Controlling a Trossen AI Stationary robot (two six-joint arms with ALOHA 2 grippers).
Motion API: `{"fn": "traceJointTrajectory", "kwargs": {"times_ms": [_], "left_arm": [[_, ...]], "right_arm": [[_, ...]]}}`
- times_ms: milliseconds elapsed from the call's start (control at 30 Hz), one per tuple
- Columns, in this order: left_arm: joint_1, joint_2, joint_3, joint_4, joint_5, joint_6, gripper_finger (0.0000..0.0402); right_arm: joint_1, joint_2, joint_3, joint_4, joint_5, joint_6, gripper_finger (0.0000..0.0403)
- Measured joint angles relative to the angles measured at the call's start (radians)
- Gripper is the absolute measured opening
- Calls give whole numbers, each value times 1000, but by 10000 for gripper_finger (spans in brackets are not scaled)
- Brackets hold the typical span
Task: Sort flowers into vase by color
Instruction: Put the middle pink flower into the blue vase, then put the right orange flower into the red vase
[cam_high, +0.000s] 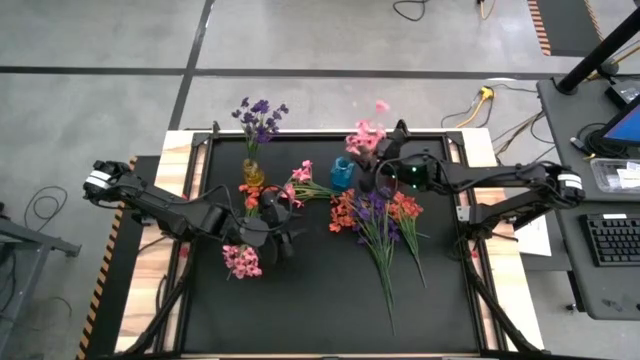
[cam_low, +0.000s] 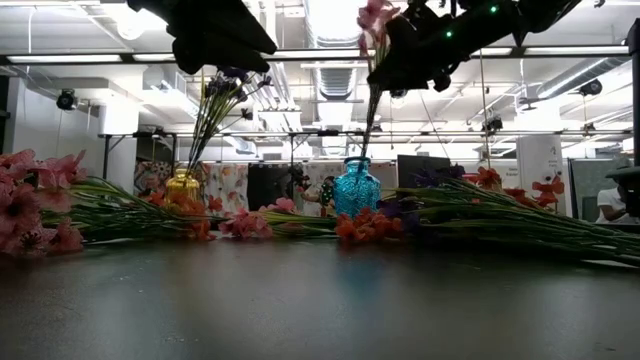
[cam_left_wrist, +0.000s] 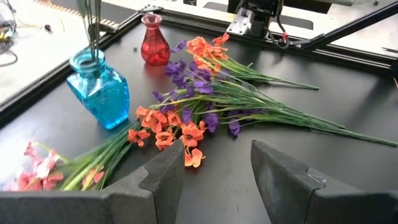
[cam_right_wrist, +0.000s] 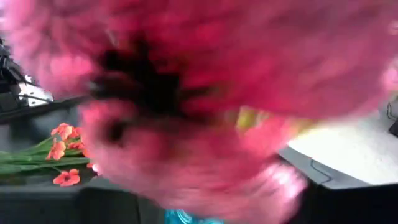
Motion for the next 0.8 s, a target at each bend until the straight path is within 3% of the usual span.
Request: {"fn": "traceJointTrajectory", "kwargs": {"times_ms": [300,600,800], "left_arm": [[0,0,0,-210,5,-176,170],[0,0,0,-528,68,-450,170],[0,0,0,-607,126,-499,170]], "right_arm": [[0,-88,0,-164,0,67,275],[2,-137,0,-331,-14,176,277],[11,-143,0,-435,-172,337,264]]}}
